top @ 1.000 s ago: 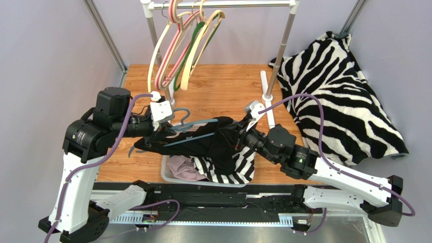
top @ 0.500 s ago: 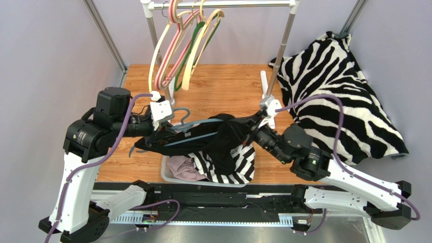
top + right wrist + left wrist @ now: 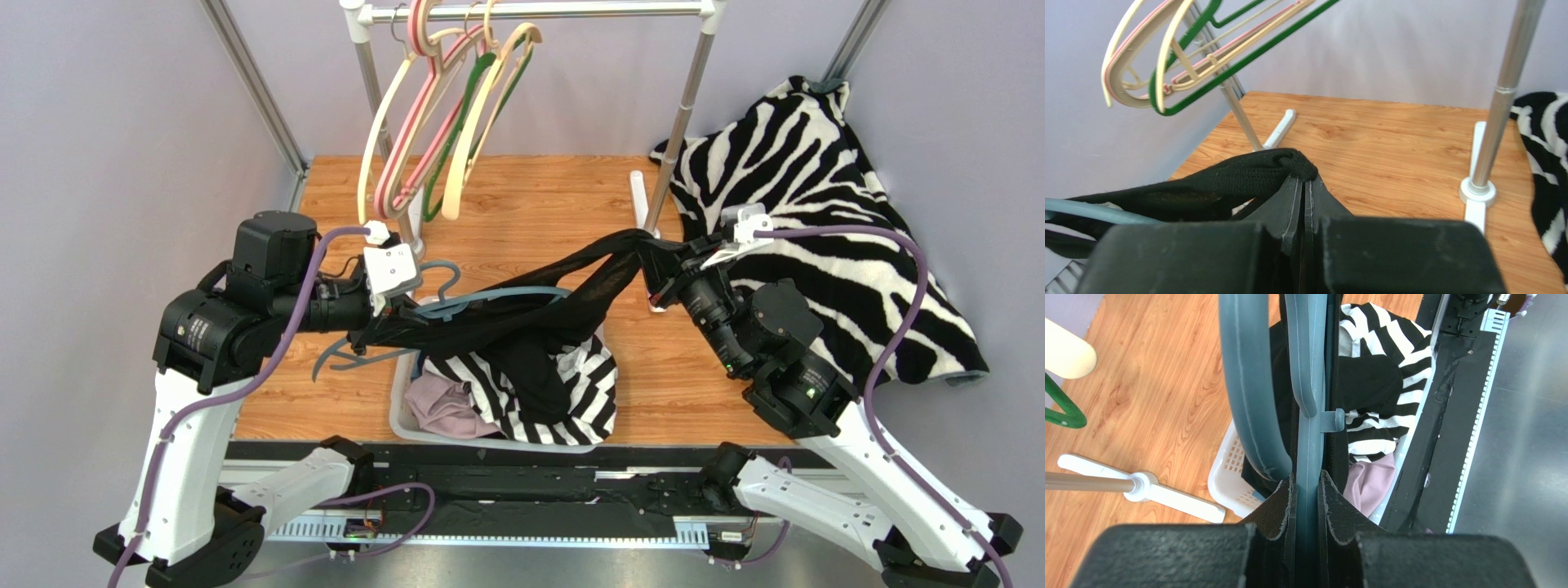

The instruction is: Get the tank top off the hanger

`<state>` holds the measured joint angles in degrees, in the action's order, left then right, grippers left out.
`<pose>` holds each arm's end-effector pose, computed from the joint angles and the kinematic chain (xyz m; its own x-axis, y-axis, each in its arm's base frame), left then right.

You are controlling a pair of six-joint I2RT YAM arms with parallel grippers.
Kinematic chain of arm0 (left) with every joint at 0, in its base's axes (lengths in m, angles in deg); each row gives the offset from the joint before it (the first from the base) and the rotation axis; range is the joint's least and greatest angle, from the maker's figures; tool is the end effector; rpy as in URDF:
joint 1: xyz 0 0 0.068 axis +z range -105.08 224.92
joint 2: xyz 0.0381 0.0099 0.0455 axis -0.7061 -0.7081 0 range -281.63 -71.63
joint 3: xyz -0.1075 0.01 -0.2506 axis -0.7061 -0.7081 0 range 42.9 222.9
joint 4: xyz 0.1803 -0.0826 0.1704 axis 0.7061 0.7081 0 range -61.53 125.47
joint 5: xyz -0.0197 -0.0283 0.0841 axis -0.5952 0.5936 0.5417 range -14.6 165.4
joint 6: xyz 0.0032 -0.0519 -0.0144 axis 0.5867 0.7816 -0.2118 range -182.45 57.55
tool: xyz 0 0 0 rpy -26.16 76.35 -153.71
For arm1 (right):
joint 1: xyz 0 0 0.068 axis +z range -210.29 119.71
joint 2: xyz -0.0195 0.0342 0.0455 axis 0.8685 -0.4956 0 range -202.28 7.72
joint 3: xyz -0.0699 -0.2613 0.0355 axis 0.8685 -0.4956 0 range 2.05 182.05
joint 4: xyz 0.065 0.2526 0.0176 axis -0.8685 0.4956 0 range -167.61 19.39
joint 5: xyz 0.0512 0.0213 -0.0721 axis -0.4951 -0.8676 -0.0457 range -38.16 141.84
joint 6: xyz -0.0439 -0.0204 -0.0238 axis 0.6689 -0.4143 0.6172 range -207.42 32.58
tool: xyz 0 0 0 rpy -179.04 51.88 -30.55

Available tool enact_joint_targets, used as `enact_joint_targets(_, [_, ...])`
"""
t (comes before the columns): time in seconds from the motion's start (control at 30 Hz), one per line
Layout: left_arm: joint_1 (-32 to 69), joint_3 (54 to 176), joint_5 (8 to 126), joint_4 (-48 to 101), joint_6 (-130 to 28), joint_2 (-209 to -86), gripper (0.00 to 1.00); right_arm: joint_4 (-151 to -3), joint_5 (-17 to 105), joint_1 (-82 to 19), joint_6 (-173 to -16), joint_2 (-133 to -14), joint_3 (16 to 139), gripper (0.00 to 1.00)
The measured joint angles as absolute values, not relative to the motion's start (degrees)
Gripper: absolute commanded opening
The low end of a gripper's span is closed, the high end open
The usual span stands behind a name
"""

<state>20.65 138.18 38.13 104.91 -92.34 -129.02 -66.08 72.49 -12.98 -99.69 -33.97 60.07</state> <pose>0.0952 -0.0666 0.4700 -0.1144 0.4865 -0.8662 0.9410 0.3325 0.0624 0.1097 0.1003 0.4246 -0.0401 0.2498 -0.9675 -0.4514 0.8593 0.2406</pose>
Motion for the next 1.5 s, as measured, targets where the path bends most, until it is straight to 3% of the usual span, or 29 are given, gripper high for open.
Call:
enact_joint_targets(0.4, [20.6, 138.6, 38.0, 105.0, -92.3, -129.1, 0.0, -57.1, 66.5, -18.4, -103.1, -28.5, 56.9, 0.0])
enact_joint_targets(0.77, [20.7, 145.4, 37.5, 105.3, -92.3, -130.7, 0.0, -51.2, 58.3, -18.4, -108.7, -27.0, 45.9, 0.0])
enact_joint_targets(1.0, [20.7, 149.8, 35.4, 105.3, -91.4, -133.1, 0.0, -53.2, 55.2, -11.8, -107.7, -29.0, 46.1, 0.03])
enact_joint_targets(1.03, [20.7, 150.4, 35.2, 105.3, -91.3, -133.6, 0.0, -53.6, 55.8, -7.8, -106.4, -30.1, 46.7, 0.05])
enact_joint_targets(1.1, [20.7, 151.0, 34.9, 105.3, -91.2, -134.1, 0.0, -54.1, 57.2, -1.4, -104.2, -32.5, 48.2, 0.26])
enact_joint_targets(1.13, [20.7, 151.0, 34.8, 105.3, -91.2, -134.4, 0.0, -54.3, 58.4, 1.6, -103.0, -33.8, 49.2, 0.44])
enact_joint_targets(1.23, [20.7, 150.9, 34.8, 105.3, -91.2, -134.9, 0.0, -54.3, 60.8, 8.0, -98.9, -39.1, 52.6, 0.69])
enact_joint_targets(1.27, [20.7, 150.9, 34.9, 105.3, -91.2, -135.0, 0.0, -54.2, 61.5, 8.8, -97.6, -40.1, 53.2, 0.81])
enact_joint_targets(1.33, [20.7, 150.8, 35.0, 105.3, -91.2, -134.9, 0.0, -53.3, 62.7, 9.3, -95.5, -40.6, 53.9, 0.94])
enact_joint_targets(1.37, [20.7, 150.6, 35.0, 105.3, -91.2, -134.9, 0.0, -52.5, 63.3, 9.3, -94.1, -40.4, 54.3, 1.0])
enact_joint_targets(1.5, [20.7, 149.4, 36.5, 105.0, -91.2, -134.6, 0.0, -48.1, 65.5, 9.6, -88.9, -36.8, 57.3, 1.0])
